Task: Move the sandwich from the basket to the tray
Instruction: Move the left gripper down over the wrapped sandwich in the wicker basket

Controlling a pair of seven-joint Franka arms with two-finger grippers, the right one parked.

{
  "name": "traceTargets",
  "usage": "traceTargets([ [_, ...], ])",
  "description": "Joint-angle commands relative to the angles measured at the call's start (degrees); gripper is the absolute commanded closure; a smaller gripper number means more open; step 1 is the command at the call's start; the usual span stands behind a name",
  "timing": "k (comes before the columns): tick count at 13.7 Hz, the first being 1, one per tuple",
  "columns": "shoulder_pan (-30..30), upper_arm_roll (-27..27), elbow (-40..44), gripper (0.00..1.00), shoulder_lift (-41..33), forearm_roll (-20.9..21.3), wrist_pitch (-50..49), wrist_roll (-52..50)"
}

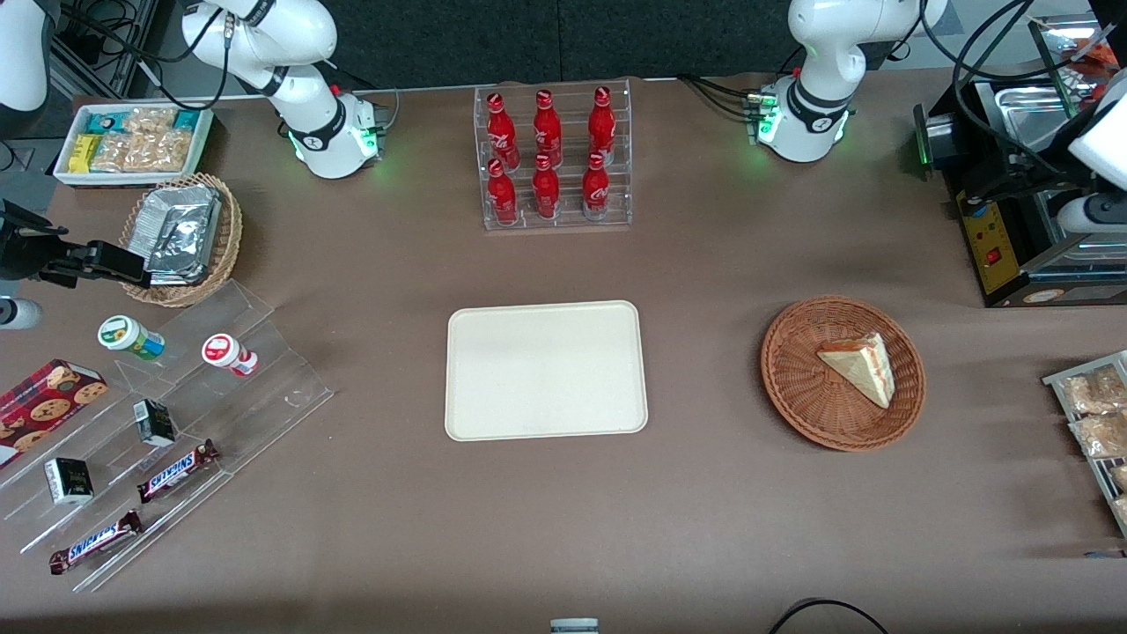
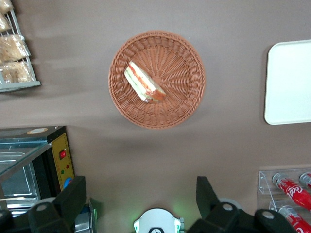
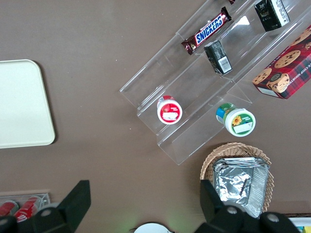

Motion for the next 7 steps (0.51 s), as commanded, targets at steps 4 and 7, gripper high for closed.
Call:
traceTargets([
  [4,-0.3,0.3,1.9,0.0,2.0,0.7,-0.7,-0.8],
  [7,0.2,1.4,1.3,0.0,7.2,0.7,1.2,-6.3],
])
